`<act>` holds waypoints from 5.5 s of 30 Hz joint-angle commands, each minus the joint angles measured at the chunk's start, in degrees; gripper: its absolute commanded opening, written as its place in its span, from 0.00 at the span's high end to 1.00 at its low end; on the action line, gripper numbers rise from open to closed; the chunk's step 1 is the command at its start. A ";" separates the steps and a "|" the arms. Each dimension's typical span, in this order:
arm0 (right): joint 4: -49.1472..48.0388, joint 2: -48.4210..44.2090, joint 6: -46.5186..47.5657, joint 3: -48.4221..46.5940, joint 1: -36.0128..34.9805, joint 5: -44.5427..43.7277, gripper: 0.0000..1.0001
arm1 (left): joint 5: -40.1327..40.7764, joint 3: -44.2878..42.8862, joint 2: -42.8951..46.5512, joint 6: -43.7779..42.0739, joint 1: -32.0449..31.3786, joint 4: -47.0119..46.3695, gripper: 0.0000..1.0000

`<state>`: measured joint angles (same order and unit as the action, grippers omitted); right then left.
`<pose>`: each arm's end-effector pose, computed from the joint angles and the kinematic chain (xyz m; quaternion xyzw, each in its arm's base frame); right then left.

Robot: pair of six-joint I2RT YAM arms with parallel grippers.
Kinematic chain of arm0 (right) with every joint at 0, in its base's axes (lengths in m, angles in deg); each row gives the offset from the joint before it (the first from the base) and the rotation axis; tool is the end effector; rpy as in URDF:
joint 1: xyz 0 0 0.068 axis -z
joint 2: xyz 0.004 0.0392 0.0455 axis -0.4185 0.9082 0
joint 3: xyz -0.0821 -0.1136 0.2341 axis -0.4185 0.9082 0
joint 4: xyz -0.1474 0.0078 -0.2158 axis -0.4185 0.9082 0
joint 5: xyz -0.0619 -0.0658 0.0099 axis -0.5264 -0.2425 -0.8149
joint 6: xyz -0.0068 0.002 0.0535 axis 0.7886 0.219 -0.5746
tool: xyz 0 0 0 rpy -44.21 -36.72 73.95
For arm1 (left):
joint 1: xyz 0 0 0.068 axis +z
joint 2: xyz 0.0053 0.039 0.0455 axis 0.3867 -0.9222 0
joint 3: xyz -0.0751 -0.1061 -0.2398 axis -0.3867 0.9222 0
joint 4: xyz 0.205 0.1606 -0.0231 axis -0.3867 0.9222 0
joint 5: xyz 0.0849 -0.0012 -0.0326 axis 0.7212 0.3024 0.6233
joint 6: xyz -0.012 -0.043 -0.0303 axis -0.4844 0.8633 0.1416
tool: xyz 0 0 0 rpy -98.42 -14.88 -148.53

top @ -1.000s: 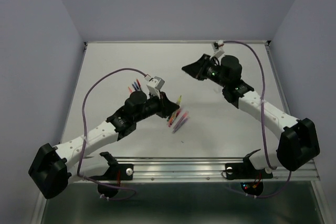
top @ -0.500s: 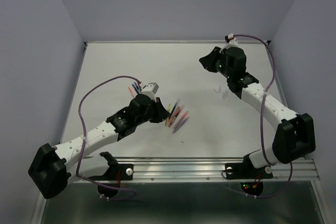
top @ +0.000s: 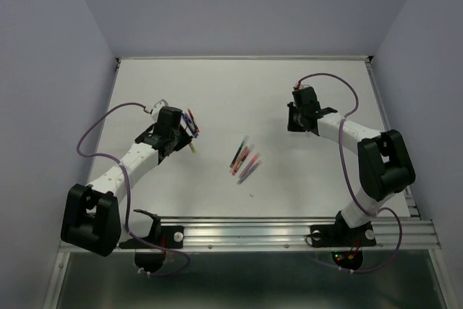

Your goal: Open the pen caps

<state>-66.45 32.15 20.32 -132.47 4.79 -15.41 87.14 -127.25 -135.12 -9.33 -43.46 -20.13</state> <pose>0.3298 0.1145 0.2048 0.0037 0.9337 0.0520 0.3543 0.2442 -0.0873 0.2349 -0.2152 0.8757 -0.1813 0.3924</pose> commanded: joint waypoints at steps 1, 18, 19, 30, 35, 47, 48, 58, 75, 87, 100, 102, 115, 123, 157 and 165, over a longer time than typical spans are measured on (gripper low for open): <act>3.03 2.77 1.88 -2.77 -0.09 -4.77 0.94 | 1.74 -4.17 -3.03 0.53 4.35 1.94 1.00; 3.12 3.04 0.91 -1.45 -0.09 -8.29 0.73 | 2.36 -6.98 -15.87 1.50 9.02 0.89 1.00; 3.03 2.78 0.91 -1.28 -0.09 -8.21 0.71 | 2.88 -7.33 -16.22 1.67 9.02 0.80 1.00; 3.47 -1.00 1.00 -0.83 -0.09 -6.80 0.59 | 5.87 -10.15 -22.11 1.68 9.20 0.89 1.00; 4.08 -1.79 0.73 -0.66 -0.09 -7.33 0.58 | 5.35 -11.20 -23.69 1.50 9.20 0.89 1.00; 4.08 -5.40 0.21 0.48 -0.09 -7.15 0.57 | 3.33 -10.41 -22.82 0.53 9.20 0.36 0.50; 4.08 -5.49 0.29 0.48 -0.09 -7.06 0.57 | 3.33 -10.15 -21.86 0.45 9.20 0.54 0.49; 3.91 -9.61 -0.06 1.27 -0.09 -5.48 0.34 | -2.90 -8.48 -10.43 -3.76 8.76 3.00 0.15; -1.36 -28.86 -2.87 6.55 -0.09 2.95 0.00 | -9.25 -19.72 -16.82 -25.21 -16.28 1.41 0.01; -1.36 -31.59 -2.08 7.96 -0.09 2.26 0.00 | -1.15 -26.58 -29.75 -29.00 -20.25 7.48 0.01; -1.36 -30.80 -1.82 7.78 -0.09 1.82 0.00 | 2.45 -28.16 -34.41 -29.26 -21.57 8.98 0.01; -1.36 -30.71 -1.82 7.78 -0.09 1.55 0.00 | 2.36 -28.25 -34.85 -29.35 -21.57 8.98 0.01; -1.36 -30.45 -1.82 7.78 -0.09 1.38 0.00 | 2.27 -28.69 -36.96 -29.70 -23.23 8.89 0.01; -1.36 -30.80 -1.73 7.96 -0.09 0.94 0.00 | 1.31 -28.78 -38.37 -29.88 -23.50 8.63 0.10; -5.93 -33.96 0.20 9.80 -0.09 5.06 0.00 | 4.91 -28.70 -26.44 -29.96 -23.32 -1.56 1.00; -15.93 -35.63 -1.46 13.05 -0.09 22.71 0.00 | -9.83 -21.94 -11.94 -32.34 -23.32 -8.50 1.00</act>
<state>-73.21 -3.06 19.55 -120.25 4.79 -3.80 85.72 -153.02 -152.91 -40.13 -66.78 -23.17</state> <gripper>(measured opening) 0.998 0.211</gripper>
